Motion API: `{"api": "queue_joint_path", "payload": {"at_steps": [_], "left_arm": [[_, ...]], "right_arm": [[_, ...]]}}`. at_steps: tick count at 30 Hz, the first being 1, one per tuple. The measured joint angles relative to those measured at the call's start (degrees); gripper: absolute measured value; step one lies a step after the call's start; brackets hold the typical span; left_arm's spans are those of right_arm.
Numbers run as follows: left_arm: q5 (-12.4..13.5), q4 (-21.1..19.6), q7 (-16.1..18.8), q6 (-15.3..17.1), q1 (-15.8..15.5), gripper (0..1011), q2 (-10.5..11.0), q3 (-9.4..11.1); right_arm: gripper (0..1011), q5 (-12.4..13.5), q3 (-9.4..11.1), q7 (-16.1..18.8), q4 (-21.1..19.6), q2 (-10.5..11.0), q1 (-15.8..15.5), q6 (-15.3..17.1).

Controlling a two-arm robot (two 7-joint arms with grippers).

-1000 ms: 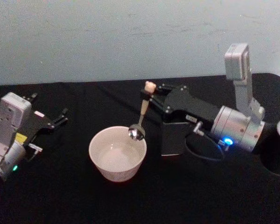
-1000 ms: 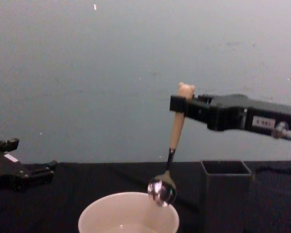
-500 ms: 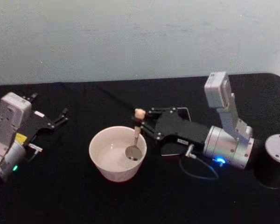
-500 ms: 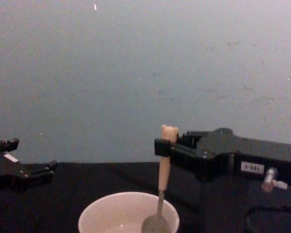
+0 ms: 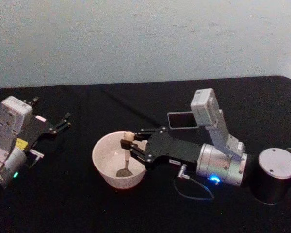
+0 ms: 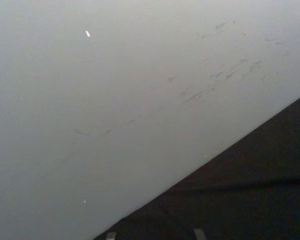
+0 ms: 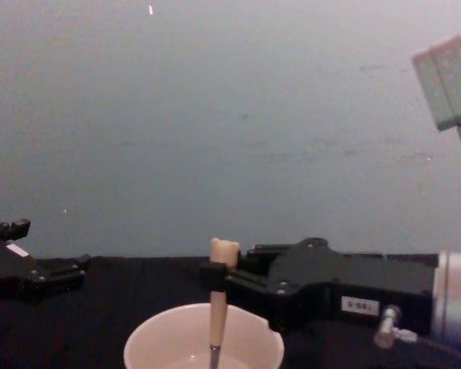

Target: Pick up the stirring spoon with one hand, stir inside the cup, then place it back in its original position.

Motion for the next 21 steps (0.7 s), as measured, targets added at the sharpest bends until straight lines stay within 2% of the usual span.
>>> {"api": "queue_joint_path", "payload": {"at_steps": [13, 21], "left_arm": [[0.0, 0.0, 0.0, 0.0, 0.0, 1002, 0.0, 0.0], [0.0, 0.0, 0.0, 0.0, 0.0, 1001, 0.0, 0.0]], "right_arm": [[211, -3.07, -1.92, -2.78, 4.79, -5.5, 3.03, 1.16], [211, -4.83, -1.07, -5.08, 8.68, -8.57, 5.39, 1.13]]}}
